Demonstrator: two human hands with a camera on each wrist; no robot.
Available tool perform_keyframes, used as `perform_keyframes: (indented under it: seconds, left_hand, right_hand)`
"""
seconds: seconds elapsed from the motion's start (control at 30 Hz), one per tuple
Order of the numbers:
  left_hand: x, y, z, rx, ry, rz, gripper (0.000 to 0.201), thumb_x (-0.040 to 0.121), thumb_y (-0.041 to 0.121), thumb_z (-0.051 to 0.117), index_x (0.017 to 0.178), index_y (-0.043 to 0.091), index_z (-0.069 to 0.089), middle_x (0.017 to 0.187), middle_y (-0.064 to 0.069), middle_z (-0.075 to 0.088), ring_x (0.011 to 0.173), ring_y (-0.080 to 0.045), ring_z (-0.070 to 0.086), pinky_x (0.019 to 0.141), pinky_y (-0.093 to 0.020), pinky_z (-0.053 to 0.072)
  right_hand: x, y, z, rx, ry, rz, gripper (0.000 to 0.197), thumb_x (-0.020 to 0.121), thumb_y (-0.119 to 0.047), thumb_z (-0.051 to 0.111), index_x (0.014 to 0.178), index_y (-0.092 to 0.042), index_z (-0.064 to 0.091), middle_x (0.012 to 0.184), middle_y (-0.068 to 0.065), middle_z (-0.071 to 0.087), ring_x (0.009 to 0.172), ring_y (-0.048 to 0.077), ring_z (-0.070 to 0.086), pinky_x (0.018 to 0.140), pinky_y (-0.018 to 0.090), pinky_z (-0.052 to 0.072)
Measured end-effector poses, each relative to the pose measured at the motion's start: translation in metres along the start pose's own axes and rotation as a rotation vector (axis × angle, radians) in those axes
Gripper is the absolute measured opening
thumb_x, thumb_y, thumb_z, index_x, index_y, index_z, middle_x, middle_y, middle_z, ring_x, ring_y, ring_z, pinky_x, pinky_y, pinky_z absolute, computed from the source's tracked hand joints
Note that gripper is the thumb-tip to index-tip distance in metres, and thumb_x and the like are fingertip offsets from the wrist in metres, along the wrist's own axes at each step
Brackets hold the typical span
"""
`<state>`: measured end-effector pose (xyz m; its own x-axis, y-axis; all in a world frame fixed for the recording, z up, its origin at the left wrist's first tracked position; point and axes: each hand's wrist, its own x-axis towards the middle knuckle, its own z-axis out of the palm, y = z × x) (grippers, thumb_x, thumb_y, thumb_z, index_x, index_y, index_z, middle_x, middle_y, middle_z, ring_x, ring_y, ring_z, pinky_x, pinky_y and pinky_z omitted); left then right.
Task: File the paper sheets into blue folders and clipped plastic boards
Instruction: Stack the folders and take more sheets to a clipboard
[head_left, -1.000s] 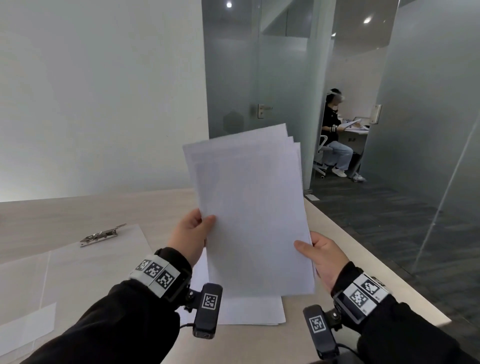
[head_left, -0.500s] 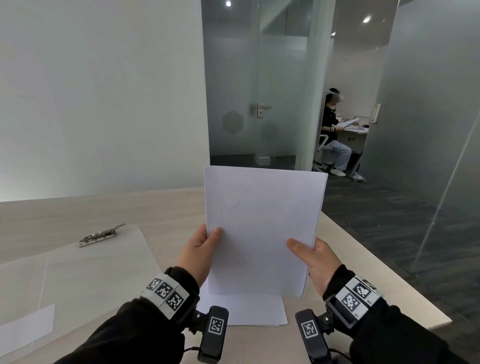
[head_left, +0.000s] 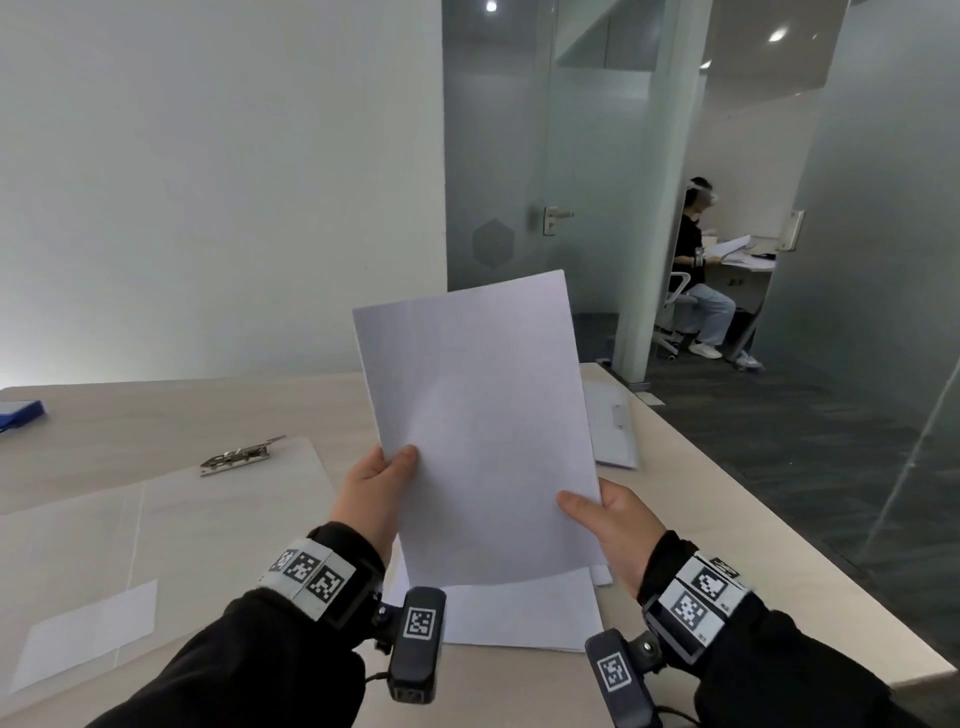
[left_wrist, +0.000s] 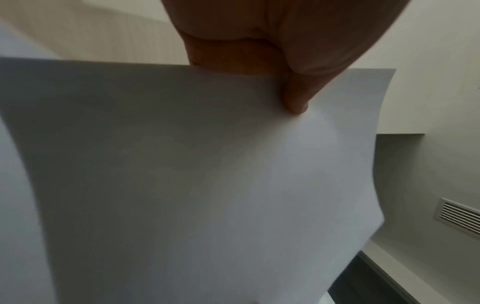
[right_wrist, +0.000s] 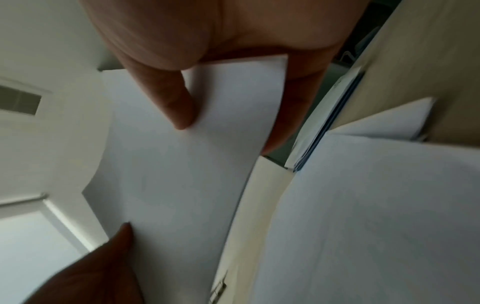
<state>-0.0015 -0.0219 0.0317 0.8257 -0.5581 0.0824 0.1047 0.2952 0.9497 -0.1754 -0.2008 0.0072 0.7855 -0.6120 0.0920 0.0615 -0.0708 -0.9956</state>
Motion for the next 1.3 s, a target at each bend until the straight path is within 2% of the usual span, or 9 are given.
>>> perform_keyframes:
  seconds: [0.13,0.27,0.47,0.6,0.73,0.9,1.03,1.17,1.3]
  left_hand:
    - [-0.003,0.015,-0.045,0.162,0.007,-0.119,0.024,0.099,0.028,0.05,0.106,0.013,0.068,0.099,-0.007,0.075,0.088,-0.026,0.069,0.089,-0.046,0.053]
    - [-0.008,0.029,-0.117,0.689,0.054,-0.216,0.038,0.097,0.045,0.044,0.107,0.017,0.068,0.112,0.001,0.071,0.107,-0.021,0.063,0.089,-0.034,0.044]
    - [-0.019,0.041,-0.245,1.056,0.299,-0.368,0.044,0.097,0.027,0.053,0.136,0.007,0.052,0.145,-0.012,0.049,0.136,-0.03,0.041,0.112,-0.033,0.029]
    - [-0.034,0.035,-0.322,1.305,0.502,-0.562,0.064,0.089,0.046,0.052,0.148,0.029,0.033,0.157,-0.017,0.021,0.142,-0.039,0.024,0.118,-0.048,0.019]
    - [-0.066,0.041,-0.322,1.404,0.431,-0.487,0.052,0.098,0.008,0.03,0.145,0.03,0.036,0.151,-0.006,0.03,0.136,-0.034,0.034,0.111,-0.044,0.034]
    - [-0.089,0.047,-0.299,1.285,0.289,-0.557,0.055,0.099,0.024,0.04,0.152,0.022,0.024,0.163,-0.003,0.011,0.151,-0.022,0.009,0.119,-0.029,0.007]
    - [-0.102,0.032,-0.298,0.873,0.197,-0.436,0.063,0.078,0.012,0.05,0.14,0.024,0.05,0.147,-0.002,0.049,0.135,-0.017,0.044,0.114,-0.034,0.033]
    - [-0.117,0.039,-0.308,0.556,0.399,-0.294,0.051,0.083,-0.01,0.04,0.112,0.023,0.066,0.112,0.006,0.071,0.108,-0.013,0.062,0.077,-0.024,0.048]
    - [-0.125,0.054,-0.346,0.59,0.662,-0.193,0.034,0.088,0.0,0.047,0.101,0.024,0.066,0.108,0.001,0.07,0.106,-0.021,0.061,0.086,-0.03,0.044]
  right_hand:
    - [0.012,0.007,0.031,-0.123,-0.015,0.054,0.018,0.095,-0.019,0.056,0.107,-0.019,0.07,0.102,-0.003,0.077,0.093,0.016,0.073,0.086,0.034,0.056]
    - [0.026,0.014,0.061,-0.146,-0.011,0.079,0.016,0.091,-0.024,0.057,0.099,-0.027,0.071,0.101,-0.007,0.077,0.097,0.019,0.071,0.095,0.043,0.053]
    - [0.036,0.012,0.119,-0.057,-0.041,0.115,0.015,0.095,-0.02,0.053,0.098,-0.025,0.067,0.093,-0.002,0.074,0.078,0.021,0.066,0.05,0.024,0.046]
    - [0.039,0.012,0.161,-0.014,-0.119,0.151,0.018,0.095,-0.02,0.052,0.102,-0.026,0.067,0.096,0.001,0.073,0.081,0.025,0.065,0.05,0.024,0.045]
    - [0.041,0.011,0.195,0.004,-0.199,0.181,0.02,0.093,-0.012,0.053,0.103,-0.021,0.068,0.095,0.003,0.075,0.085,0.027,0.068,0.062,0.03,0.051]
    - [0.045,0.014,0.24,-0.024,-0.266,0.204,0.02,0.093,-0.011,0.049,0.097,-0.024,0.065,0.089,0.005,0.066,0.073,0.026,0.056,0.05,0.024,0.04]
    - [0.045,0.019,0.276,-0.043,-0.309,0.216,0.02,0.093,-0.01,0.049,0.093,-0.024,0.063,0.089,0.007,0.063,0.071,0.026,0.053,0.049,0.025,0.039]
    - [0.041,0.022,0.296,-0.053,-0.343,0.229,0.021,0.094,-0.006,0.048,0.093,-0.02,0.063,0.083,0.004,0.064,0.068,0.023,0.057,0.047,0.022,0.041]
    - [0.043,0.027,0.312,-0.092,-0.383,0.236,0.024,0.094,-0.003,0.047,0.099,-0.017,0.065,0.089,0.007,0.069,0.076,0.027,0.063,0.055,0.026,0.046]
